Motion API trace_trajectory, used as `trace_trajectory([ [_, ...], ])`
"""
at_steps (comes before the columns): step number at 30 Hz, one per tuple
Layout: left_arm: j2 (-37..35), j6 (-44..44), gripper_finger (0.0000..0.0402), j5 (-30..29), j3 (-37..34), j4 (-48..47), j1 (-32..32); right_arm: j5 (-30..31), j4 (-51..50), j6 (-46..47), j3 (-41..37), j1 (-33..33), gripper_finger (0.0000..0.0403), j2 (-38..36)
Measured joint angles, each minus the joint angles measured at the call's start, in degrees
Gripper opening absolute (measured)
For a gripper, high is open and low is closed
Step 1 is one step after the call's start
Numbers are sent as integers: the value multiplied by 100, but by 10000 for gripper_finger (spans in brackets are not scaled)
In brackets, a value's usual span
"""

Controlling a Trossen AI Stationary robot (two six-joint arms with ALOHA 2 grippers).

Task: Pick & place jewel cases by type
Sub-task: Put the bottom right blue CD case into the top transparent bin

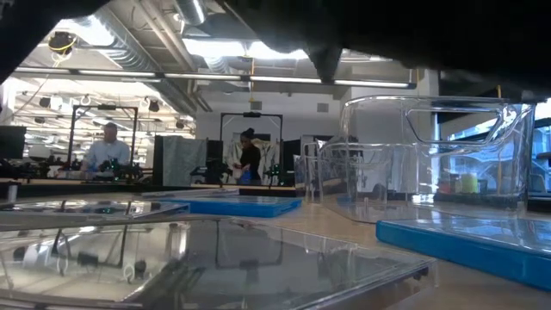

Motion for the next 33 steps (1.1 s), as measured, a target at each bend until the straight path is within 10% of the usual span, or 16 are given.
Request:
trace_trajectory([
  [14,139,-1741,184,68,30,111,368,-68,1054,298,-935,0,260,2],
  [33,248,-1030,184,358,19,-33,133,-987,2785,256,-2000,52,260,-17],
])
